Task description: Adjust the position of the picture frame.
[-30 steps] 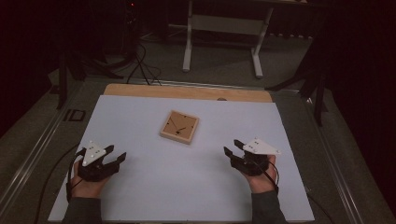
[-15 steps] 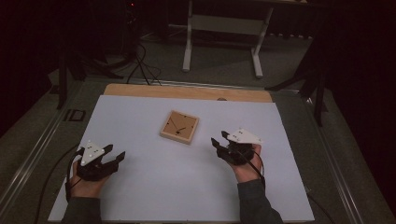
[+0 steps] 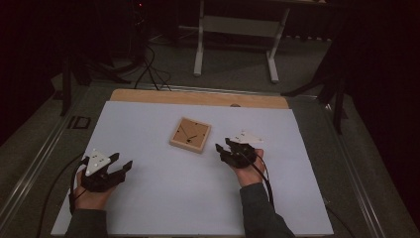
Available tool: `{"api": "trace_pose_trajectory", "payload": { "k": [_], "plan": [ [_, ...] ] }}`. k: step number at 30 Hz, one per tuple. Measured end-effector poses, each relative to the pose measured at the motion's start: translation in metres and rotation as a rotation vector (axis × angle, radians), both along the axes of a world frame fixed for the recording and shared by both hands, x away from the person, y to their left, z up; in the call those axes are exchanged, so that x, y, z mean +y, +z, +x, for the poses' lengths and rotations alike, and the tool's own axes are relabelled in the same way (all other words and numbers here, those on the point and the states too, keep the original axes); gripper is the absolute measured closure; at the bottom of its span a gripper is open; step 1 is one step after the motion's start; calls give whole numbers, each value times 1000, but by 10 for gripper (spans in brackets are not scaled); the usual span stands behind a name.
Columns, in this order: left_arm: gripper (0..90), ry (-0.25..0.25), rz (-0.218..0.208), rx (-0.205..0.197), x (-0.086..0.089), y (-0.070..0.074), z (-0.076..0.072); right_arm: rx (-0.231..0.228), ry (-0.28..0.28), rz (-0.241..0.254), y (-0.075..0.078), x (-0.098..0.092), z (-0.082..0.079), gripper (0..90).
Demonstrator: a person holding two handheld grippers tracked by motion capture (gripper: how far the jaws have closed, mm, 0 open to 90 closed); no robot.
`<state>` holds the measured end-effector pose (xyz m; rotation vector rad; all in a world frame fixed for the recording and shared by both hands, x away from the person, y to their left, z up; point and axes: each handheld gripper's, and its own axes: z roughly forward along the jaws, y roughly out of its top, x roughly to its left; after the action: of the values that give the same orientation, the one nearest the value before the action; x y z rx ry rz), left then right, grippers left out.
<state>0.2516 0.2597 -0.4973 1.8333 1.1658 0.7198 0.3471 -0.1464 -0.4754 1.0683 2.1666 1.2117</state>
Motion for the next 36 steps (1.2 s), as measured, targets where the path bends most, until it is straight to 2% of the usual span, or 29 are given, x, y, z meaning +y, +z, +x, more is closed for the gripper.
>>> {"api": "trace_pose_trajectory", "payload": {
  "k": [12, 19, 28, 32, 36],
  "plan": [
    [441, -4, 5, -3, 0, 0, 0, 11, 16, -10, -10, 21, 11, 611],
    [440, -3, 4, -5, 0, 0, 0, 27, 23, -34, -17, 39, 21, 644],
    [440, -5, 17, -6, -2, 0, 0, 75, -11, -35, -28, 51, 35, 653],
    [440, -3, 21, -6, -1, 0, 0, 96, -23, -10, -32, 55, 37, 647],
    [440, -6, 36, -5, -3, -1, 0, 105, -38, -9, -35, 59, 39, 649]
  ]
}}
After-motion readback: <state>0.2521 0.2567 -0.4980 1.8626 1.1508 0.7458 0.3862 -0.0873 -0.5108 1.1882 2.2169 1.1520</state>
